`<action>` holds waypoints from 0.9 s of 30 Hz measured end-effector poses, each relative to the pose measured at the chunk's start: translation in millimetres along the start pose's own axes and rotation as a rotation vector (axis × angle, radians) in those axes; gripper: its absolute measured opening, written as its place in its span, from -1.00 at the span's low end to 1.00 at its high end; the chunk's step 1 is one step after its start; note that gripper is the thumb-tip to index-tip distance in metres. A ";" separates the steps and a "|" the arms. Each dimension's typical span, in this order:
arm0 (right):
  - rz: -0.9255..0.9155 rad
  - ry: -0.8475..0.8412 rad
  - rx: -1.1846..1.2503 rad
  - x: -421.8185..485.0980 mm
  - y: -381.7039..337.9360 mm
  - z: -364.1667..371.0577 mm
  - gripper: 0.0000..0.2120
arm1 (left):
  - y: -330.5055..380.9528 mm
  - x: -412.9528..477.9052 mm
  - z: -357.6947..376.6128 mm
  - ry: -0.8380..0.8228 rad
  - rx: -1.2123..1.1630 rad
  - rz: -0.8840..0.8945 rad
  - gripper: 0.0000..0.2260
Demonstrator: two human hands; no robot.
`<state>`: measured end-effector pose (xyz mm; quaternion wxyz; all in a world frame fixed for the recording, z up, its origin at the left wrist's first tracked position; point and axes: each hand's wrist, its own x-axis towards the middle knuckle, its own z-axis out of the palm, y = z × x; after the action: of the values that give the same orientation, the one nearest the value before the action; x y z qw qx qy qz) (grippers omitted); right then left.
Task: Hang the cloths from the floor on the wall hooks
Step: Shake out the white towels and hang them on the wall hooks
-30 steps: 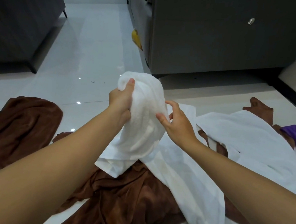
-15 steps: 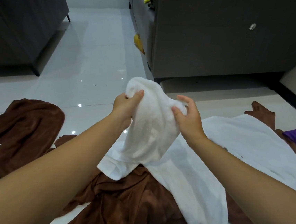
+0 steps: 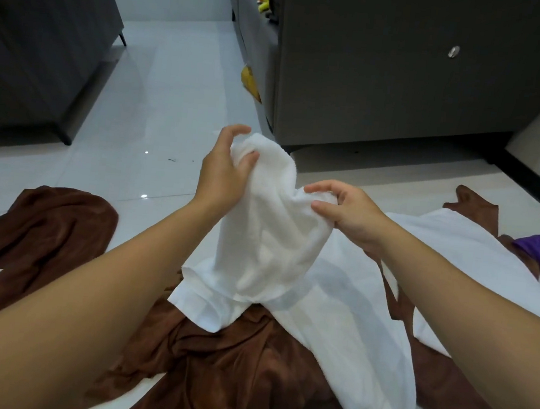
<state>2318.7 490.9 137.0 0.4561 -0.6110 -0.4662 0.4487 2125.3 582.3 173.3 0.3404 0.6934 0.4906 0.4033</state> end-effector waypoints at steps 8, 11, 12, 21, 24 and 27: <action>0.128 -0.265 0.033 -9.4 3.7 -9.9 -0.76 | -11.9 -0.4 -21.2 -0.074 0.053 -0.014 -0.87; 0.135 -0.382 -0.053 -9.4 3.8 -7.9 -0.59 | -14.9 0.1 -29.0 -0.094 0.058 0.012 -0.91; 0.110 -0.393 -0.210 -8.9 4.7 -3.9 -0.58 | -14.8 0.9 -31.4 -0.106 0.058 0.017 -0.91; -0.065 -0.073 -0.578 -3.4 7.2 -11.7 -0.88 | -15.2 -0.3 -44.6 -0.286 0.075 0.046 -0.73; -0.086 -0.015 -0.526 -7.0 5.4 -16.1 -0.85 | -21.3 4.1 -46.1 -0.320 0.195 0.035 -0.72; -0.142 0.080 -0.441 -7.7 -11.0 -21.1 -0.83 | -18.3 11.5 -48.7 -0.344 0.265 0.017 -0.75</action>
<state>2336.3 482.1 152.4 0.3600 -0.6789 -0.5763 0.2783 2076.6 602.2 181.6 0.3218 0.7948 0.4681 0.2136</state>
